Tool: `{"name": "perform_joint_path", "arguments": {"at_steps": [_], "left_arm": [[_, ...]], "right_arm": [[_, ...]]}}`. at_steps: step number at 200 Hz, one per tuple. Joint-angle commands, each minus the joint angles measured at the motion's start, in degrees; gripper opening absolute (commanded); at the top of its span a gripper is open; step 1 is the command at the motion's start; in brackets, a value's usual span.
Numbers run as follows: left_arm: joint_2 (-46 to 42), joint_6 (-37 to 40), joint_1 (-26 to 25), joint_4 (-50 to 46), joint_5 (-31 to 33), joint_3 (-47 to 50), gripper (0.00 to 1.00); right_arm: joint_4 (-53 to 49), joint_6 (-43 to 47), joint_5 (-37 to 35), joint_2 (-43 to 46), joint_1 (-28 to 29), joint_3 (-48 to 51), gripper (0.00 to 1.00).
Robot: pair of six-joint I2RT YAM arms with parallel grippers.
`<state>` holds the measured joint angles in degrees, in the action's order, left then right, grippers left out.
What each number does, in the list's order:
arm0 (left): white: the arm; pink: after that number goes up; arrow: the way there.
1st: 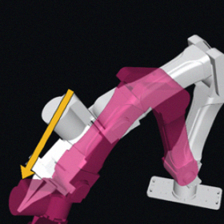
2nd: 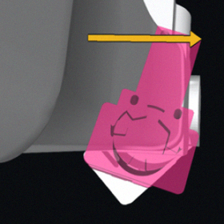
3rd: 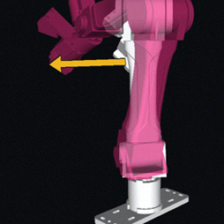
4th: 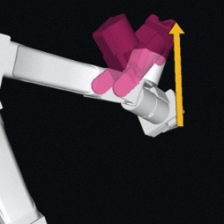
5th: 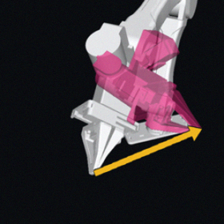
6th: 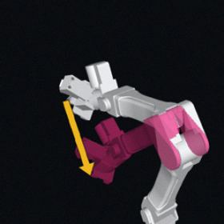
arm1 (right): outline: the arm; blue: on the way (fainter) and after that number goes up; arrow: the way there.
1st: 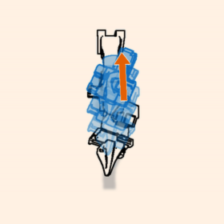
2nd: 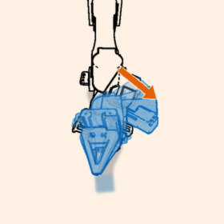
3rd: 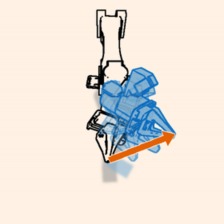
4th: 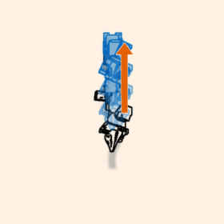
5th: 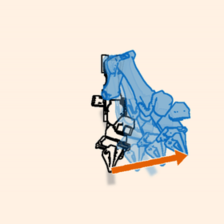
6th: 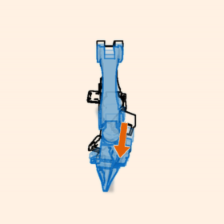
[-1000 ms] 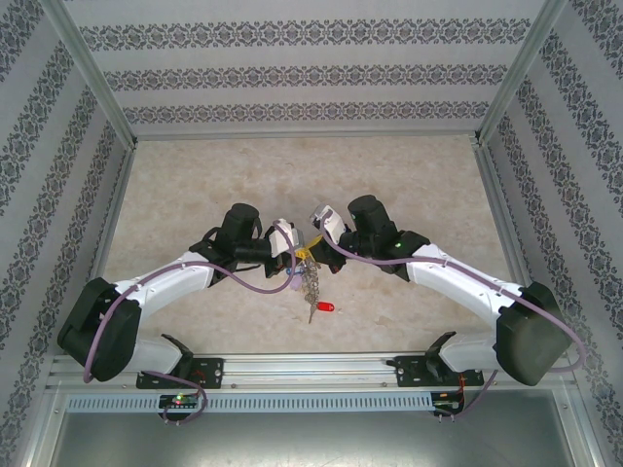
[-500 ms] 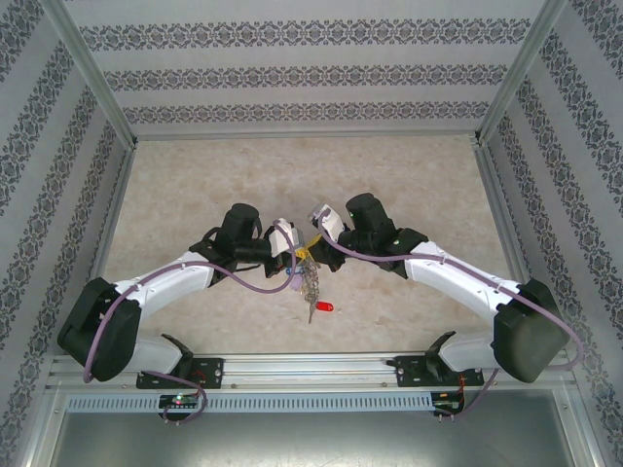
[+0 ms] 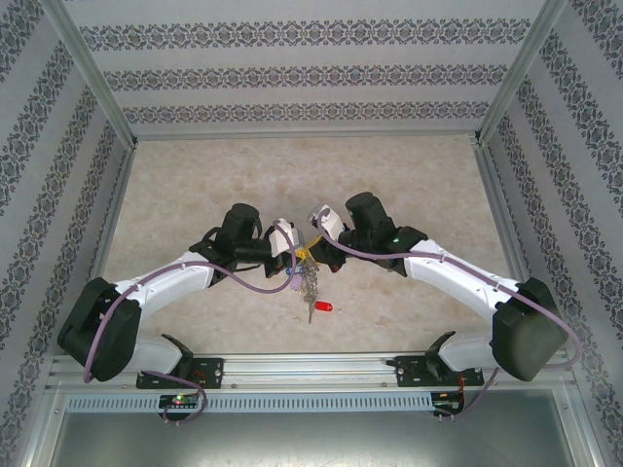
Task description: Put the keys on the keyring
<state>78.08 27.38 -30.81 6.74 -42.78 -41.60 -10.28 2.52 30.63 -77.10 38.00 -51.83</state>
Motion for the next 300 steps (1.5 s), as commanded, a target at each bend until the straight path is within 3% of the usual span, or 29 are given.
{"name": "perform_joint_path", "arguments": {"at_steps": [1,64,99,134,145,223,300], "left_arm": [[-1.2,-0.3,-0.8,4.0,-0.2,-1.6,0.0],[-2.1,-3.7,-0.9,10.9,2.0,3.4,0.0],[-2.1,-5.7,-0.9,14.6,2.5,5.6,0.0],[-2.4,-5.3,-0.8,13.4,2.9,5.6,0.0],[-2.6,-4.9,-0.9,12.4,2.9,5.3,0.09],[-2.6,-1.1,-1.1,5.2,2.6,2.1,0.23],[-2.1,0.3,-1.0,3.3,3.5,0.4,0.2]], "right_arm": [[-2.4,0.1,0.3,-0.4,-0.2,-0.8,0.0],[-1.1,-7.2,-4.1,1.5,-3.0,2.3,0.0],[-0.6,-8.5,-2.9,0.8,-3.3,1.9,0.0],[1.6,-8.5,0.2,1.5,-2.9,0.9,0.0],[1.9,-8.2,0.9,1.7,-2.5,0.5,0.0],[1.8,-7.3,3.6,0.7,-1.3,-1.7,0.0],[0.7,-6.2,4.4,-0.1,-0.4,-2.5,0.0]]}}
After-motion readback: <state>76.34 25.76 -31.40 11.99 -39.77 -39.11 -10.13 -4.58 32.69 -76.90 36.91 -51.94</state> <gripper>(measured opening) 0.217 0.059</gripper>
